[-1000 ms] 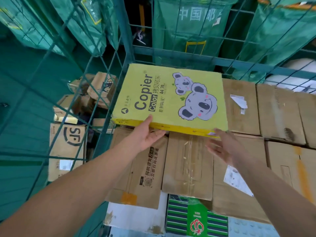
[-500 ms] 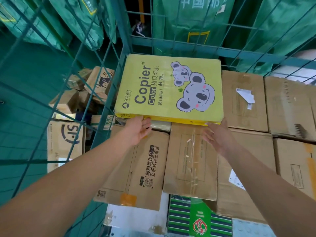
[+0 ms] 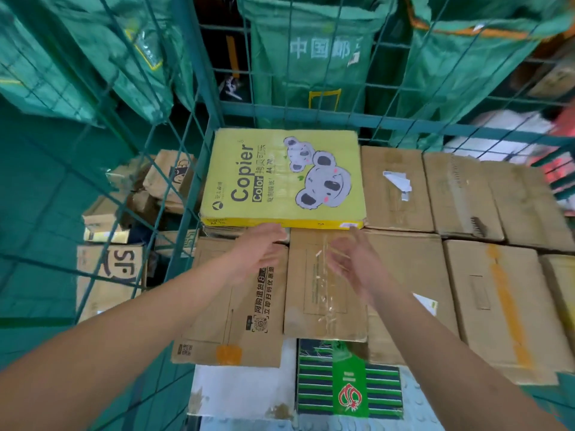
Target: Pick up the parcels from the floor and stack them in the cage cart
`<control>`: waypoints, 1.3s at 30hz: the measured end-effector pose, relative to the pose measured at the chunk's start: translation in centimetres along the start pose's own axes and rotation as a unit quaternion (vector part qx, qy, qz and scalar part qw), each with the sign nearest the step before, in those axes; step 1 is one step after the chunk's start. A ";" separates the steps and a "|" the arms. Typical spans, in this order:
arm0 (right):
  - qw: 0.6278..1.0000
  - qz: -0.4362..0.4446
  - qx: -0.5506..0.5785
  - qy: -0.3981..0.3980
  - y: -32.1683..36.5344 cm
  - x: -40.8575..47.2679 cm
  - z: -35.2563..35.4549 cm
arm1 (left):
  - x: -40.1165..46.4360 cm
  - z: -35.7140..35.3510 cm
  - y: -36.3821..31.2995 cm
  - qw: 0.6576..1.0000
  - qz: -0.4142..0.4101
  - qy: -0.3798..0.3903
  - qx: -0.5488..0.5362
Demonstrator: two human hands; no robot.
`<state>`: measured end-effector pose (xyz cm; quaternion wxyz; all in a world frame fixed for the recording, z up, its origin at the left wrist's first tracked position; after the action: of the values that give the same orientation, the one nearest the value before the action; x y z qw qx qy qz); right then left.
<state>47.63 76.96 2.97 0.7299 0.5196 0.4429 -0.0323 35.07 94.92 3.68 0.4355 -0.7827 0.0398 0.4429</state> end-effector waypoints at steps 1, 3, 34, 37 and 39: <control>1.000 0.005 -0.001 0.004 0.8 -1.9 0.0 | -1.8 -1.4 -0.4 0.999 -0.001 0.027 0.028; 1.000 0.013 0.007 0.011 2.0 -5.6 0.2 | -5.1 -3.5 -1.5 0.998 -0.012 0.049 0.043; 0.848 0.082 0.271 -0.449 -28.8 -73.1 36.2 | -51.6 -49.6 27.2 0.808 -0.053 0.473 0.348; 0.809 0.065 0.299 -0.503 -33.8 -77.9 36.4 | -55.4 -52.7 32.1 0.763 -0.035 0.520 0.382; 0.774 0.059 0.327 -0.538 -37.5 -81.2 36.2 | -58.1 -55.0 36.0 0.726 -0.015 0.553 0.409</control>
<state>1.67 -2.26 33.25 0.6354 0.6501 -0.0916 -0.4065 19.98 14.46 35.27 0.6210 -0.6353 0.4392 -0.1338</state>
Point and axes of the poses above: each hand's wrist, its own x-axis towards the middle knuckle, its own z-axis out of the back of the hand, y = z × x, the point moved 9 cm from there along x, towards the middle knuckle, and after that the axes turned 13 degrees about -x, right-handed, at the moved point
